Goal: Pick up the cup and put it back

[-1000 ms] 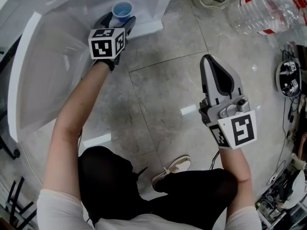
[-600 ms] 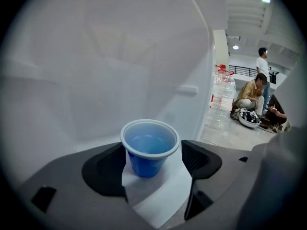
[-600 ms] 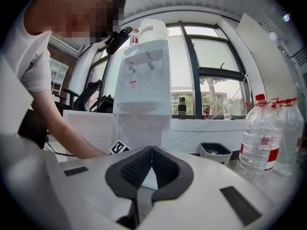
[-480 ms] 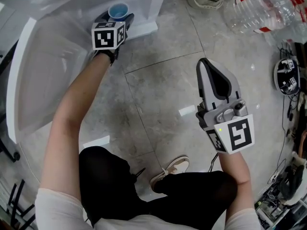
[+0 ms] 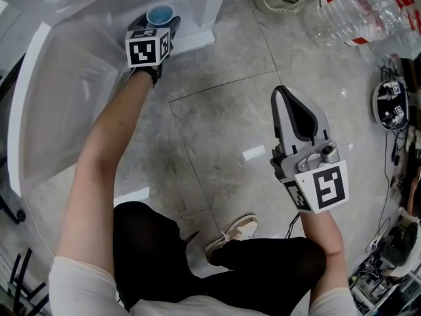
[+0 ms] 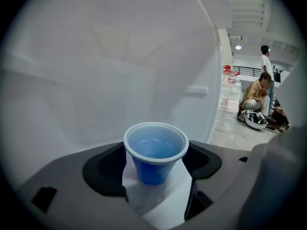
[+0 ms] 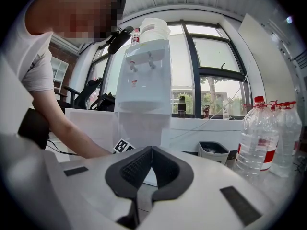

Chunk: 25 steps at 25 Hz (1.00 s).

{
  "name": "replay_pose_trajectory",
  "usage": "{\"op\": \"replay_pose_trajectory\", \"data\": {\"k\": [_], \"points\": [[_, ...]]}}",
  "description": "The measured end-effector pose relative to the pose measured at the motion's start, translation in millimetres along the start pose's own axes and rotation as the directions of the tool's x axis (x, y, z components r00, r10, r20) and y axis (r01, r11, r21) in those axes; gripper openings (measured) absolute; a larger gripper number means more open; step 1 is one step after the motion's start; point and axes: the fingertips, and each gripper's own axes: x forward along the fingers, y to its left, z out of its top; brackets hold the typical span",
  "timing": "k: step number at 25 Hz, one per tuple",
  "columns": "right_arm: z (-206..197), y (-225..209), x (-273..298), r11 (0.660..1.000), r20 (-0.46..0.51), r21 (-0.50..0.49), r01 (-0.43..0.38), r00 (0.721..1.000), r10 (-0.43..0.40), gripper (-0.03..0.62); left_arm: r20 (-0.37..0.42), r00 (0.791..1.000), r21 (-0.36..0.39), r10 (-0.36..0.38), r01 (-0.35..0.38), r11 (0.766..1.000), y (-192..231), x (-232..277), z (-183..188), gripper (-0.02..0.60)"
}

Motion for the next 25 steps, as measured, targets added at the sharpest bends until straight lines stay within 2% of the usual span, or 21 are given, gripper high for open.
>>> {"op": "replay_pose_trajectory", "data": {"k": [2,4,9,15,20,25], "points": [[-2.7,-1.4,-2.4,1.000,-0.009,0.000,0.007,1.000,-0.007,0.020,0.006,1.000,0.024,0.016,-0.016,1.000,3.3,1.0,1.5,0.359],[-2.7,-3.2,-4.7,1.000,-0.011,-0.003,0.013,1.000,-0.013,0.020,0.015,0.999,0.049,0.031,-0.032,0.998,7.1,-1.0,0.8,0.325],[1.0,-6.7,-5.4,1.000,-0.001,-0.007,0.026,1.000,-0.026,0.020,0.035,0.999,0.052,0.026,-0.028,0.998,11.1,-9.5,5.0,0.324],[10.5,0.1,3.9,1.000,0.040,-0.015,0.014,0.999,-0.014,0.020,0.053,0.997,0.117,-0.064,0.057,0.992,-4.4,-32.1,12.7,0.321],[18.4,5.9,19.4,1.000,0.075,-0.025,-0.001,0.997,0.003,0.020,0.077,0.990,0.079,-0.116,0.110,0.991,-15.5,-69.6,10.2,0.319],[14.8,12.0,41.5,1.000,0.084,-0.014,-0.012,0.996,0.014,0.020,0.091,0.982,0.136,-0.167,0.154,0.979,-30.1,-106.4,16.8,0.319]]}}
